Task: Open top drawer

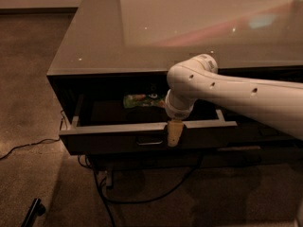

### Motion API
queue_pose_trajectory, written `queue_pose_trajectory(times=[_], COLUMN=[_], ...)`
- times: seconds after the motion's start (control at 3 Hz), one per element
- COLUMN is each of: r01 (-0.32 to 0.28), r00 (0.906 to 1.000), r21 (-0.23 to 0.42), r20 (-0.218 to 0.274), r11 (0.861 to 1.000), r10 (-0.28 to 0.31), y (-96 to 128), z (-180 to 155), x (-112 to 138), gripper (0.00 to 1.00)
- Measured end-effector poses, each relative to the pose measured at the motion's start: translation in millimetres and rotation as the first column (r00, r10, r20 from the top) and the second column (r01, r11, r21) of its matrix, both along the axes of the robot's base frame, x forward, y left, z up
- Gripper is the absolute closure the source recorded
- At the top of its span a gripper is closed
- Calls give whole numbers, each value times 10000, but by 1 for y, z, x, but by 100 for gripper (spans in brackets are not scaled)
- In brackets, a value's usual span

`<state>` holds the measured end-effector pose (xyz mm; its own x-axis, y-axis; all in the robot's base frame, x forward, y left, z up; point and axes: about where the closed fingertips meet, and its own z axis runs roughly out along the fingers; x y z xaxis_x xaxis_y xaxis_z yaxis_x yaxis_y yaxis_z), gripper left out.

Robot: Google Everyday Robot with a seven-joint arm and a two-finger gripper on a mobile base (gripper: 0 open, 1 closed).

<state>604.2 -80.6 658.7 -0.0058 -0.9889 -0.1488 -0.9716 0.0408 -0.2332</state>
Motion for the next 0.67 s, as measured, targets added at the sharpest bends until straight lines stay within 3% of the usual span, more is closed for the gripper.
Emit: queue_pose_trajectory(times=[0.33,0.67], r01=[93,331], r00=[9999,9994], r21=[-288,-542], r20=[139,-23], r11=[9995,9980], r10=[-89,-332], y=[-6,-20], z=[-2,-12], x=[-27,-55], gripper=[0,0])
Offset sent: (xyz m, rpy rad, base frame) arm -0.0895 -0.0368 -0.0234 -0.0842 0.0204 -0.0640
